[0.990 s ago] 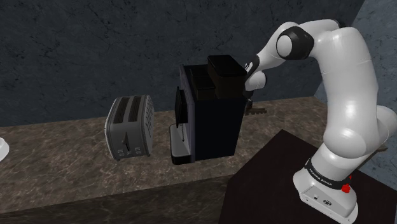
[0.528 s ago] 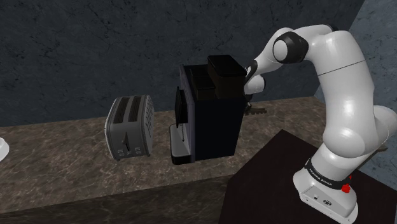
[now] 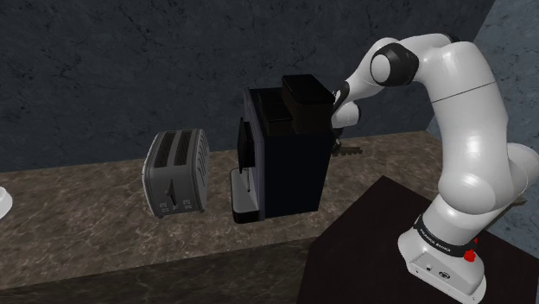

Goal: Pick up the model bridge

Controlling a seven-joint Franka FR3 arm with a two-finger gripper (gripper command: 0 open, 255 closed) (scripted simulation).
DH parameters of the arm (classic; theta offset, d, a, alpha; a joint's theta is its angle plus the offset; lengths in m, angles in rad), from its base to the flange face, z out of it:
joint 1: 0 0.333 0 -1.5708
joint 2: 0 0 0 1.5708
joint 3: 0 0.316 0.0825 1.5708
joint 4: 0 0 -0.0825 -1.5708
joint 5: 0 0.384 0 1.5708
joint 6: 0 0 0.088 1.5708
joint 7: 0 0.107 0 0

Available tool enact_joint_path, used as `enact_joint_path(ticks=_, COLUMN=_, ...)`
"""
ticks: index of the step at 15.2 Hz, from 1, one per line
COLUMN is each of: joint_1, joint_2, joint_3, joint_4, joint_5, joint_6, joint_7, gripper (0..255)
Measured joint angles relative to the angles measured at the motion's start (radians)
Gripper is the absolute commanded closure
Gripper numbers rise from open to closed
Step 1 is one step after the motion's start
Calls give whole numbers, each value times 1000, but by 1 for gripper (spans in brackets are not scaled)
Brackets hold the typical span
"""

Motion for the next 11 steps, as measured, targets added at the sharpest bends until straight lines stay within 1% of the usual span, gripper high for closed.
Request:
enact_joint_path(ticks=2, joint_1=1, joint_2=-4, joint_3=-1, joint_4=-1, joint_5=-1, joint_6=-4, joint_7=1, gripper=255)
enact_joint_path(ticks=11, joint_1=26, joint_2=-101, joint_3=-30, joint_4=-31, joint_5=-25, joint_6=-73, joint_7=14, gripper=255)
